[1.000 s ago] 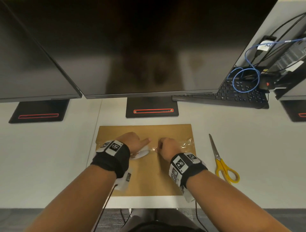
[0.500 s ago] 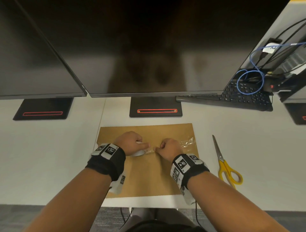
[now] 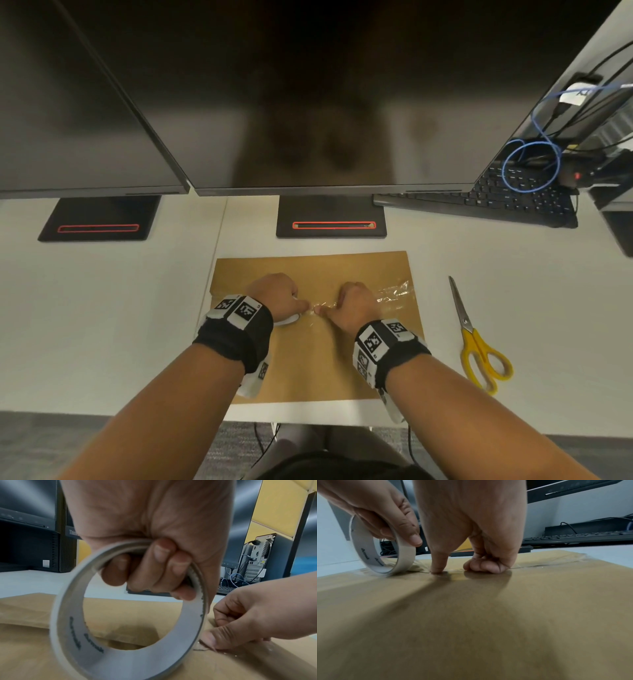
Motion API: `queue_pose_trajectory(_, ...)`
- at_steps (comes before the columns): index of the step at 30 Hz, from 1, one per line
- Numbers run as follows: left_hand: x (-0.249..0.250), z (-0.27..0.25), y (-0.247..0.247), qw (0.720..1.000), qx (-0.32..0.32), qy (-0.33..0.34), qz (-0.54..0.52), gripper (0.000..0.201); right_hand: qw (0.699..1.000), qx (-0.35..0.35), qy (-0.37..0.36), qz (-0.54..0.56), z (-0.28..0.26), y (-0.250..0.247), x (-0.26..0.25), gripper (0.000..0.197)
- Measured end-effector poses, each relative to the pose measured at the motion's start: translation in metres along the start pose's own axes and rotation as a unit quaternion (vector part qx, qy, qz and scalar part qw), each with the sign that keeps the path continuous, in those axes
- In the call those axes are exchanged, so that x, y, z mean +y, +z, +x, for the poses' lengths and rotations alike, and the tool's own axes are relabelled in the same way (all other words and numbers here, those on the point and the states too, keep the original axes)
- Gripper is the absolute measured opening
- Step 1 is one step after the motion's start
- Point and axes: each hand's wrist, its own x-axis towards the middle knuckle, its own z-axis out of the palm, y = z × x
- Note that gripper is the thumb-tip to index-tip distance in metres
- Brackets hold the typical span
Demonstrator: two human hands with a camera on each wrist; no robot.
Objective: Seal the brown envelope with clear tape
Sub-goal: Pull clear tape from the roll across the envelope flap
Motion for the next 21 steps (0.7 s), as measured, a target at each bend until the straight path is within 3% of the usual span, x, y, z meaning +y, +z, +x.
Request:
queue_pose_trajectory(9, 0.006, -0.007, 0.0, 1.0, 0.017, 0.0, 0.019, 0.042, 1.0, -0.007, -0.004, -0.029, -0.003, -0.001, -0.004, 0.07)
queue_pose_trajectory(15, -0.011, -0.01, -0.001, 0.999, 0.015, -0.02, -0.035, 0.063, 0.998, -0.059, -0.031, -0.001, -0.003, 0.002, -0.01, 0.038)
queue_pose_trajectory(17, -0.023, -0.01, -0.004, 0.997, -0.003, 0.001, -0.075, 0.06, 0.997, -0.061, -0.042, 0.014, -0.005, 0.004, -0.011, 0.028)
queue_pose_trajectory(21, -0.031, -0.014, -0.009, 0.983, -0.016, 0.061, -0.171, 0.044, 0.997, -0.057, -0.035, 0.026, -0.004, 0.002, -0.01, 0.03)
